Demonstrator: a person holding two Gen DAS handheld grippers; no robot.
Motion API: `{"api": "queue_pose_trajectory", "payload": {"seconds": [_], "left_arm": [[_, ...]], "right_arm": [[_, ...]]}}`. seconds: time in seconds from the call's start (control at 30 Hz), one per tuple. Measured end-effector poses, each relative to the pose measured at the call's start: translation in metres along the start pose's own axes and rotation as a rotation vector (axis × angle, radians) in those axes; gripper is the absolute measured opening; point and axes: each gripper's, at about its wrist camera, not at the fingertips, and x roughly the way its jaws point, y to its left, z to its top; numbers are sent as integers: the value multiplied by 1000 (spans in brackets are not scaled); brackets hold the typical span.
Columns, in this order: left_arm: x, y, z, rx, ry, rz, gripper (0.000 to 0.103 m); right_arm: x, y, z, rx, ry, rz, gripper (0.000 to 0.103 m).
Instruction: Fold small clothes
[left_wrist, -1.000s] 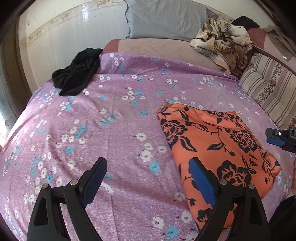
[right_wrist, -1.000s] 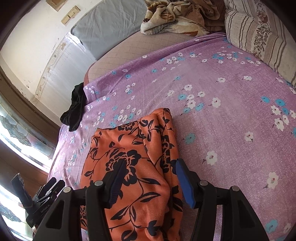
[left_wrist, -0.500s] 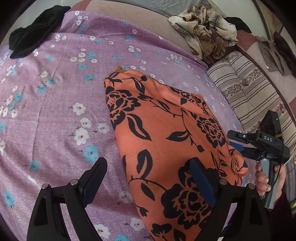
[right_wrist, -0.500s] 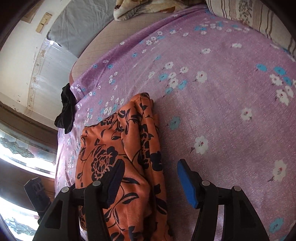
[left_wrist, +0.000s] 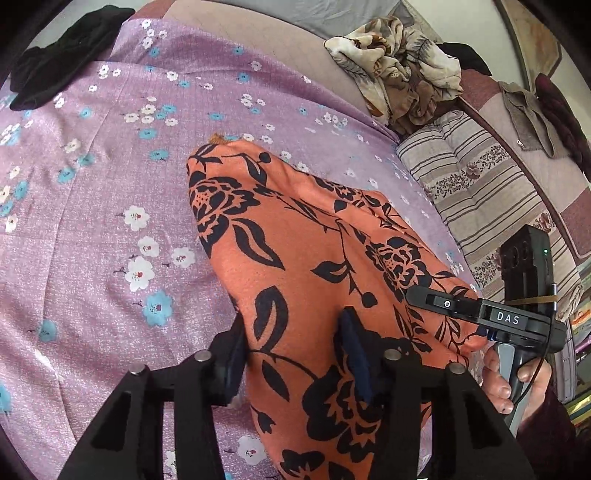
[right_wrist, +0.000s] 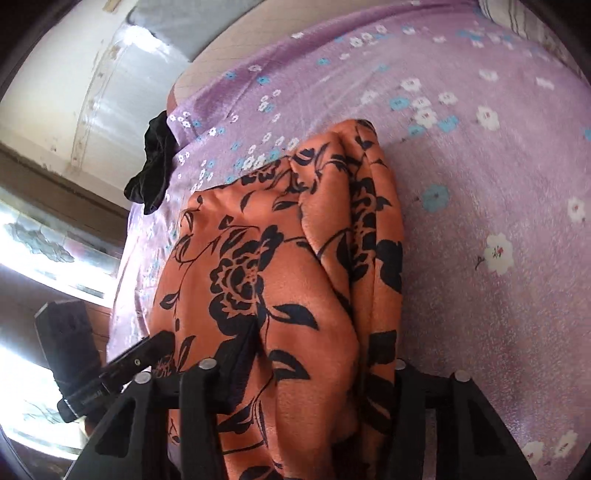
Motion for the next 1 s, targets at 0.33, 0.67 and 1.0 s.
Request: {"api": "queue_pose_trajectory", "payload": {"seconds": [0.33, 0.67, 1.0], "left_arm": [[-74, -4, 10, 64, -202, 53, 36], [-119, 20, -19, 44, -237, 164, 36], [-100, 56, -50, -21, -75, 338, 55]], "right_arm": [[-39, 79, -22, -271, -242, -66, 37], [-31, 125, -47, -310, -263, 50, 37], [17, 102, -64, -190, -30, -65, 53]]}}
